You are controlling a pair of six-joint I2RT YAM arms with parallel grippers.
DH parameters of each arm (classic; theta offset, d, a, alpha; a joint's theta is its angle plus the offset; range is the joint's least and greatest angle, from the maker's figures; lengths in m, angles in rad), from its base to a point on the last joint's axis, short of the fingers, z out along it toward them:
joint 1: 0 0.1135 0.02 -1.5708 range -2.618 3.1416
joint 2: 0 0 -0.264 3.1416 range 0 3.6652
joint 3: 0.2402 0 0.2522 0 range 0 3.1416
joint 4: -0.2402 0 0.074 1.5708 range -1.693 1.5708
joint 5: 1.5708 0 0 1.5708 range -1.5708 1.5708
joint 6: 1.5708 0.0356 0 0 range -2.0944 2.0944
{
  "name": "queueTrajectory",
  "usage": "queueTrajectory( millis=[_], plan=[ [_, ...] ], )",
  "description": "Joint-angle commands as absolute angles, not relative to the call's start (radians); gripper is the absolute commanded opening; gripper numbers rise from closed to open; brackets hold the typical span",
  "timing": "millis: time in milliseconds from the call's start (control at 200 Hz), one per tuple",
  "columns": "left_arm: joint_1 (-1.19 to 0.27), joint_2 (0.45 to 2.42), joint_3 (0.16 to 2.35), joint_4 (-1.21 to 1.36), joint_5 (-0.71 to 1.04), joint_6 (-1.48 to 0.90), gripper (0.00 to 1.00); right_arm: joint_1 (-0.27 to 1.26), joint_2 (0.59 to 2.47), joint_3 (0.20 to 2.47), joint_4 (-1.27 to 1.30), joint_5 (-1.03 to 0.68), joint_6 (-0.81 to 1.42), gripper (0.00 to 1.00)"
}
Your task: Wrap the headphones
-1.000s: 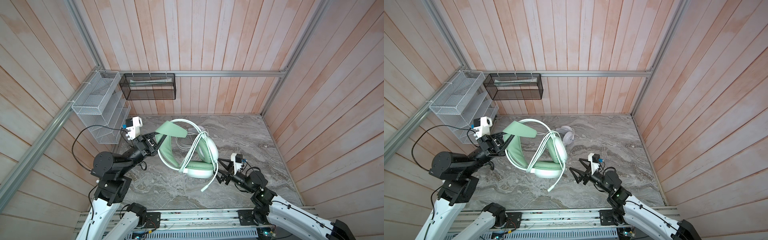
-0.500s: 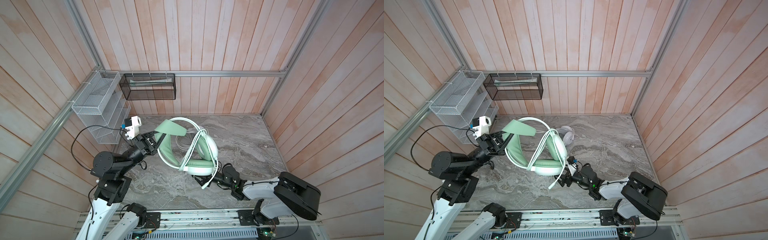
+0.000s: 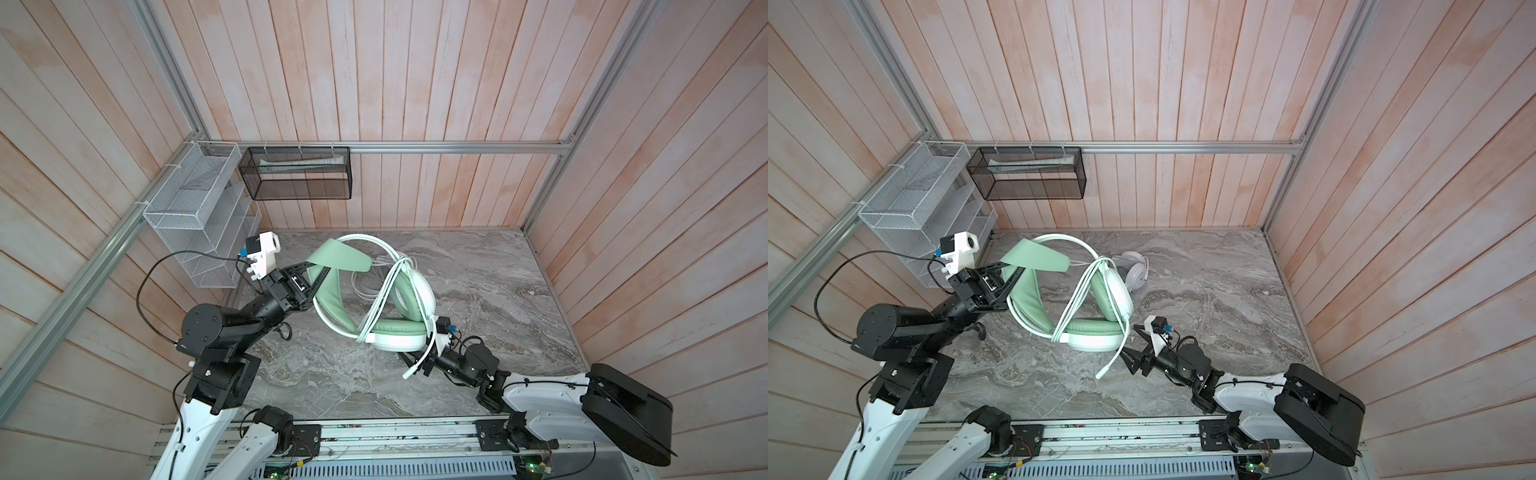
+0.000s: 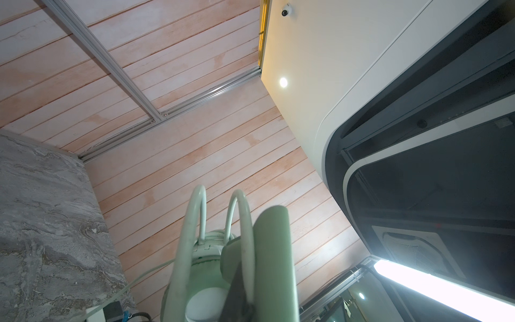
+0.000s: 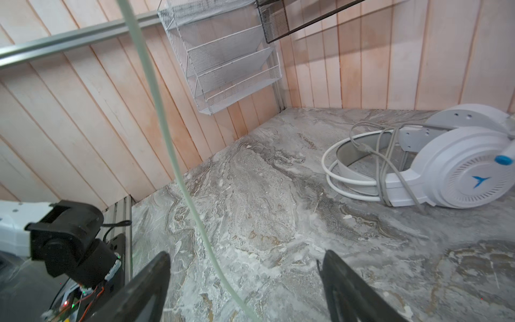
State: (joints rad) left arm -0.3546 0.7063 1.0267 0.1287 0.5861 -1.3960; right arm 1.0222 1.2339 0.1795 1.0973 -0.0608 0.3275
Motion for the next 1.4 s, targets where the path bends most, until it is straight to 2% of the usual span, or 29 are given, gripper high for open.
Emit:
queueTrajectory(
  millis=[0, 155, 230, 270, 370, 440, 520, 710, 850, 1035, 1195, 1390],
  plan=[
    [-0.356, 0.697, 1.043, 0.223, 0.551, -1.415, 0.00, 1.081, 1.319, 0.246, 1.067, -0.028, 0.278, 0.86],
    [-0.356, 0.695, 1.055, 0.195, 0.552, -1.408, 0.00, 1.095, 1.452, 0.324, 1.106, 0.011, 0.258, 0.85],
    [-0.356, 0.686, 1.051, 0.184, 0.543, -1.406, 0.00, 1.076, 1.517, 0.363, 1.098, 0.050, 0.237, 0.77],
    [-0.356, 0.684, 1.047, 0.183, 0.540, -1.409, 0.00, 1.057, 1.551, 0.376, 1.103, 0.026, 0.239, 0.69],
    [-0.356, 0.681, 1.049, 0.177, 0.540, -1.409, 0.00, 1.040, 1.618, 0.406, 1.111, -0.024, 0.247, 0.32],
    [-0.356, 0.681, 1.046, 0.178, 0.533, -1.413, 0.00, 1.055, 1.659, 0.435, 1.105, -0.037, 0.266, 0.12],
    [-0.356, 0.680, 1.023, 0.214, 0.519, -1.440, 0.00, 1.101, 1.701, 0.472, 1.092, -0.017, 0.277, 0.00],
    [-0.356, 0.681, 0.941, 0.320, 0.450, -1.537, 0.00, 1.248, 1.728, 0.557, 1.068, 0.037, 0.295, 0.00],
    [-0.355, 0.660, 0.900, 0.334, 0.375, -1.543, 0.00, 1.355, 1.708, 0.651, 0.947, 0.054, 0.252, 0.00],
    [-0.356, 0.641, 0.886, 0.202, 0.326, -1.467, 0.00, 1.464, 1.617, 0.734, 0.762, 0.035, 0.180, 0.00],
    [-0.356, 0.638, 0.822, 0.167, 0.320, -1.445, 0.00, 1.505, 1.525, 0.803, 0.581, 0.005, 0.115, 0.00],
    [-0.356, 0.625, 0.791, -0.014, 0.260, -1.313, 0.00, 1.564, 1.410, 0.939, 0.299, -0.017, 0.004, 0.00]
  ],
)
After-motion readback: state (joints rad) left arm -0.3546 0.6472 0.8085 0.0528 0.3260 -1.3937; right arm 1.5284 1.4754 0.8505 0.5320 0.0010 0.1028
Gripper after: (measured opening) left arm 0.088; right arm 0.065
